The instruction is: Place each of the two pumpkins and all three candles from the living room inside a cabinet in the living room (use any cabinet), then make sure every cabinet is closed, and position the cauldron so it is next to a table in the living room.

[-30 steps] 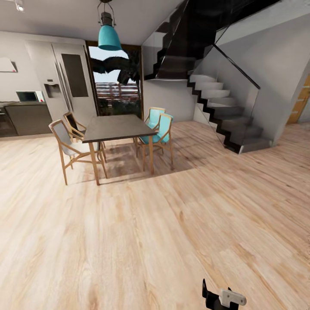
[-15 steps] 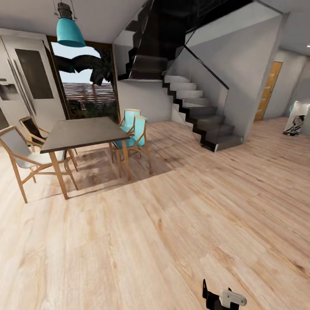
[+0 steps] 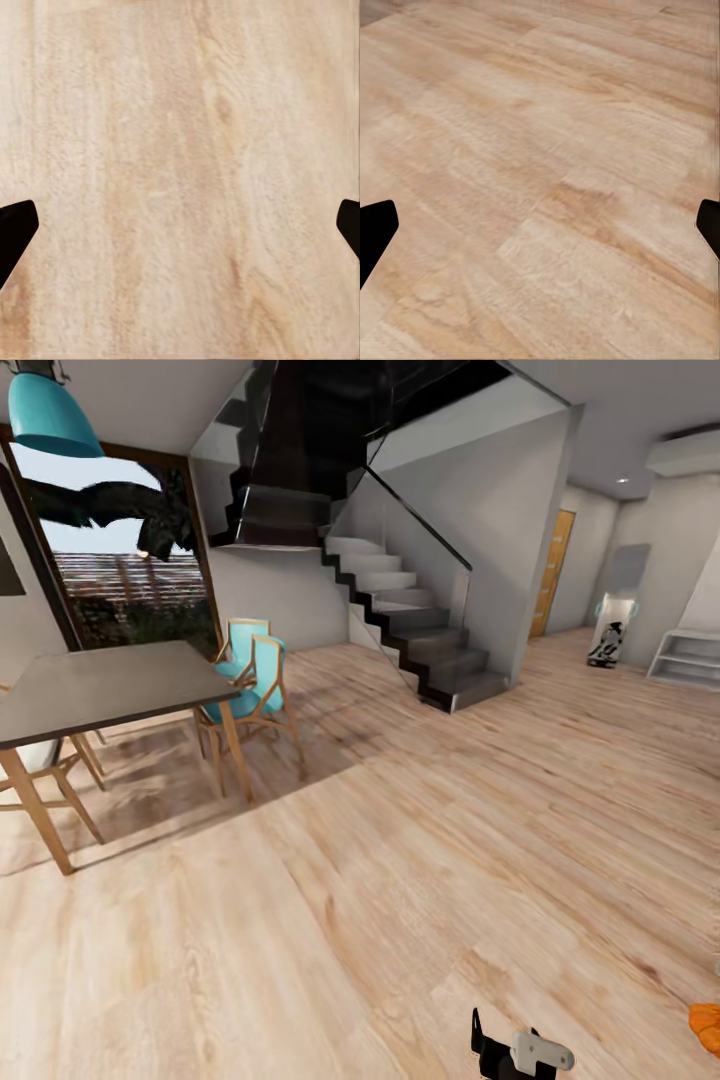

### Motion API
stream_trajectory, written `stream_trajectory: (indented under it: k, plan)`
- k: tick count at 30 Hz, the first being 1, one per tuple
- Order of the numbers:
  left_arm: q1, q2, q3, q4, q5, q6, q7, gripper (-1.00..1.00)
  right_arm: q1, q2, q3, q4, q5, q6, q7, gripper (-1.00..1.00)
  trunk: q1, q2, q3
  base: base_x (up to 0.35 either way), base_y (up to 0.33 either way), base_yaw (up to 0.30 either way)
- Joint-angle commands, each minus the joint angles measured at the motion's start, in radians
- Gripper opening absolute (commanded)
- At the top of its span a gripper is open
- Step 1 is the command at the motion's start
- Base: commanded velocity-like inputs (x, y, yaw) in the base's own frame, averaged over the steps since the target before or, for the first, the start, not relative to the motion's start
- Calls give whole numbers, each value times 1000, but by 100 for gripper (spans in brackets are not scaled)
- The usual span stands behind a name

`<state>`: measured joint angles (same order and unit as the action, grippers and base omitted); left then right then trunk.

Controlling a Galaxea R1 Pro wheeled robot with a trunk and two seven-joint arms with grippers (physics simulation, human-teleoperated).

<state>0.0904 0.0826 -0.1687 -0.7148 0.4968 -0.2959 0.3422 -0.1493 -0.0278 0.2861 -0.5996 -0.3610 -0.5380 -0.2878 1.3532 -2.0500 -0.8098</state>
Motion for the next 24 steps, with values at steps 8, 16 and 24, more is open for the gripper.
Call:
stream_trajectory:
  k: [8,16,24]
  plan:
    - [0,2,-7,-2,11,-5,8,100,-1,-1,8,0,-6,-3,-8,100,1,0,2,332,8,-300]
    - [0,2,-6,-2,11,-5,8,100,-1,-1,8,0,-6,-3,-8,100,1,0,6,332,-5,-300]
    - [0,2,-7,-2,10,-5,8,100,-1,-1,8,0,-6,-3,-8,100,1,0,9,333,0,-300]
